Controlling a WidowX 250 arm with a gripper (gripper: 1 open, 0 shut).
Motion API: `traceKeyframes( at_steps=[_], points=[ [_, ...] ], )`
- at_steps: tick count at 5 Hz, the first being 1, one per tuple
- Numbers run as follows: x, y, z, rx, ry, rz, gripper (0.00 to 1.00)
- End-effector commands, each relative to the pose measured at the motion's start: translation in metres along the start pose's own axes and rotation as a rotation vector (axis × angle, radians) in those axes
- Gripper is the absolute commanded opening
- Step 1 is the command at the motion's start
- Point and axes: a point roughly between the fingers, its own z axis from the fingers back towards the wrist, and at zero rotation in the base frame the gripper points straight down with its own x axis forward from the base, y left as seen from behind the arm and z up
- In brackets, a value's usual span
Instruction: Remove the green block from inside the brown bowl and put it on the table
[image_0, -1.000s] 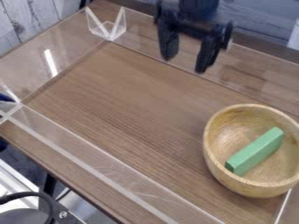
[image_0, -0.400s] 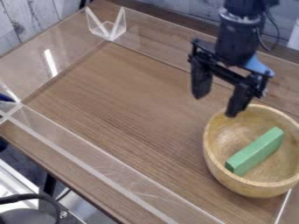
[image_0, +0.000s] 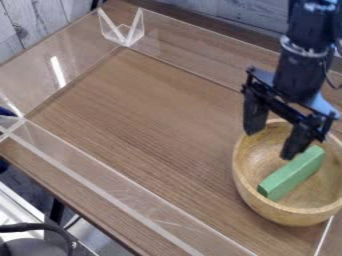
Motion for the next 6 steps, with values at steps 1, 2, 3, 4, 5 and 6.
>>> traceKeyframes(
  at_steps=[1,2,3,4,5,6],
  points=[
    [0.008,-0.008,0.005,-0.006,-0.041,-0.024,1.00],
    [0.010,-0.011,0.000,-0.010,-0.036,-0.034,1.00],
    [0.012,-0.014,-0.005,-0.014,-0.033,-0.044,1.00],
    [0.013,-0.016,-0.010,-0.018,-0.032,-0.056,1.00],
    [0.014,-0.017,-0.015,-0.023,-0.031,-0.067,1.00],
    [0.014,-0.017,-0.016,-0.026,-0.040,-0.076,1.00]
  ],
)
